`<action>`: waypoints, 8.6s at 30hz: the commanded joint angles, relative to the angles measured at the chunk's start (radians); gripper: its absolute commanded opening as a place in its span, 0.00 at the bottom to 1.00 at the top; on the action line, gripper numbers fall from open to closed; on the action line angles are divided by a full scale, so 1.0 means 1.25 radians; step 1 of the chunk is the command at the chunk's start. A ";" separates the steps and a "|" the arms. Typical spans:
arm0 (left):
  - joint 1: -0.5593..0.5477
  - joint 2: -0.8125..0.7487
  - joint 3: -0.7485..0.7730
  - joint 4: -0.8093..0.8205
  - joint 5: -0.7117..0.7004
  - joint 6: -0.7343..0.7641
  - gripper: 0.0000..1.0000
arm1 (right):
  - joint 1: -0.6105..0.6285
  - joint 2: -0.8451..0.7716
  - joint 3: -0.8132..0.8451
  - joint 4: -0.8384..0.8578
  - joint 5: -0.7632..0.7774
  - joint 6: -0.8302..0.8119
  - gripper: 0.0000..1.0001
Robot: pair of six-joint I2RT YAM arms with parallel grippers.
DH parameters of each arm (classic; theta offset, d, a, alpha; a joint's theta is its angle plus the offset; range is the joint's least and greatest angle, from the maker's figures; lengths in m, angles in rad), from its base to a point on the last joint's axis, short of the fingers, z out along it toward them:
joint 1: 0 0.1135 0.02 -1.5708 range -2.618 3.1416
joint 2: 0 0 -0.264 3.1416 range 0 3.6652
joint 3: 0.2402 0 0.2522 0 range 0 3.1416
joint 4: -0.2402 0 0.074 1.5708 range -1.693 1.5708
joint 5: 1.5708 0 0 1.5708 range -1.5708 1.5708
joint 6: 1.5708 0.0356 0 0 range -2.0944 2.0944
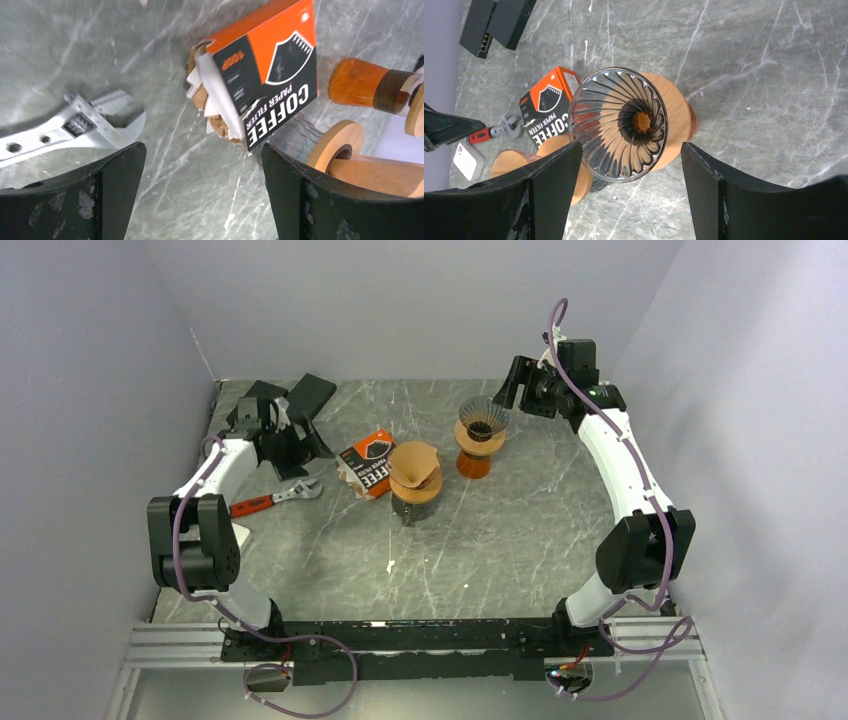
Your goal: Place the coffee filter in the dripper
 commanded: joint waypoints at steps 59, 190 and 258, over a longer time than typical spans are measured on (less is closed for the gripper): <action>0.029 0.159 -0.197 0.530 0.198 -0.330 0.42 | -0.003 -0.048 -0.029 0.073 -0.021 0.020 0.77; 0.010 -0.307 -0.037 0.311 0.218 0.093 0.00 | -0.006 -0.134 -0.060 0.161 -0.112 0.046 0.85; -0.238 -0.202 -0.014 0.957 0.739 0.485 0.00 | 0.166 -0.103 0.001 0.196 -0.432 -0.178 0.73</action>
